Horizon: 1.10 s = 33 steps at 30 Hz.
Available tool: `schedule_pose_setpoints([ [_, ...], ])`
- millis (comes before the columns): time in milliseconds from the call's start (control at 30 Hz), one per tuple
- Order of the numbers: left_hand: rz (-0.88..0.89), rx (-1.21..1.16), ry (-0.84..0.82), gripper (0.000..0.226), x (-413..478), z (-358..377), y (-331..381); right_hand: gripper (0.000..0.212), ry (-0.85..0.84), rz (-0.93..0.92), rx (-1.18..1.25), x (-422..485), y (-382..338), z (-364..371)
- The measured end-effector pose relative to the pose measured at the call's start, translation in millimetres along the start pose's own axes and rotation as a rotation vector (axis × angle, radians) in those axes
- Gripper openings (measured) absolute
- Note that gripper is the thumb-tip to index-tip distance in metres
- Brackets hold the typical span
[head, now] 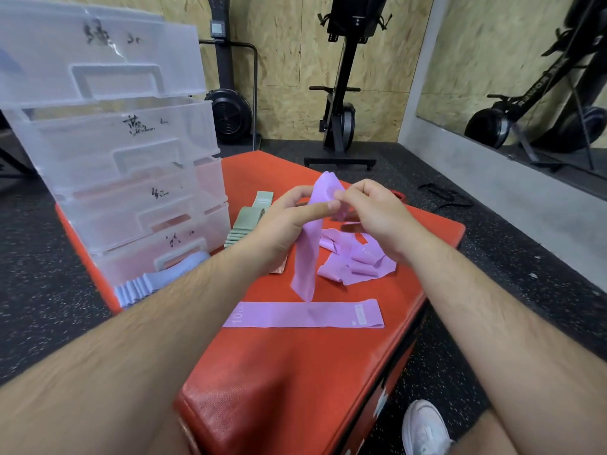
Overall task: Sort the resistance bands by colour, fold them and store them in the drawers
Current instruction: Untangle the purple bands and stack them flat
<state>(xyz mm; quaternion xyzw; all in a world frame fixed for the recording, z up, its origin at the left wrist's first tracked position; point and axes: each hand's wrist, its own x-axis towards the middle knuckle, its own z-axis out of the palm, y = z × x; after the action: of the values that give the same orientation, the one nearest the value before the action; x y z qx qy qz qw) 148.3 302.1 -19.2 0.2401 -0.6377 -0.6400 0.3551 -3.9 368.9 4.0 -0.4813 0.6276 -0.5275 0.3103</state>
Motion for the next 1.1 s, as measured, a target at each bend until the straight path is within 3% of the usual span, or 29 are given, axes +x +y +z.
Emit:
schedule_pose_setpoints([
  [167,-0.013,0.034,0.028,0.036,1,-12,0,0.028,-0.217,0.094,0.228,-3,5,-7],
  [300,-0.027,0.102,0.043,0.043,-1,-24,-3,0.023,-0.235,0.089,0.313,-3,7,-16],
  [433,-0.041,0.123,0.032,0.034,-5,-30,-3,0.023,-0.198,0.075,0.119,-5,10,-16],
  [567,-0.043,0.118,-0.030,0.029,-11,-32,-2,0.044,-0.197,0.121,0.162,-11,15,2],
  [733,-0.072,0.081,-0.036,0.033,-15,-33,4,0.021,-0.151,0.111,0.017,-11,7,5],
  [967,-0.077,0.338,0.039,0.030,-15,-69,-2,0.015,0.014,0.090,-0.163,-7,16,-36],
  [1100,-0.085,0.634,-0.065,0.025,-22,-89,-4,0.013,-0.027,0.064,-0.275,-16,22,-49],
])
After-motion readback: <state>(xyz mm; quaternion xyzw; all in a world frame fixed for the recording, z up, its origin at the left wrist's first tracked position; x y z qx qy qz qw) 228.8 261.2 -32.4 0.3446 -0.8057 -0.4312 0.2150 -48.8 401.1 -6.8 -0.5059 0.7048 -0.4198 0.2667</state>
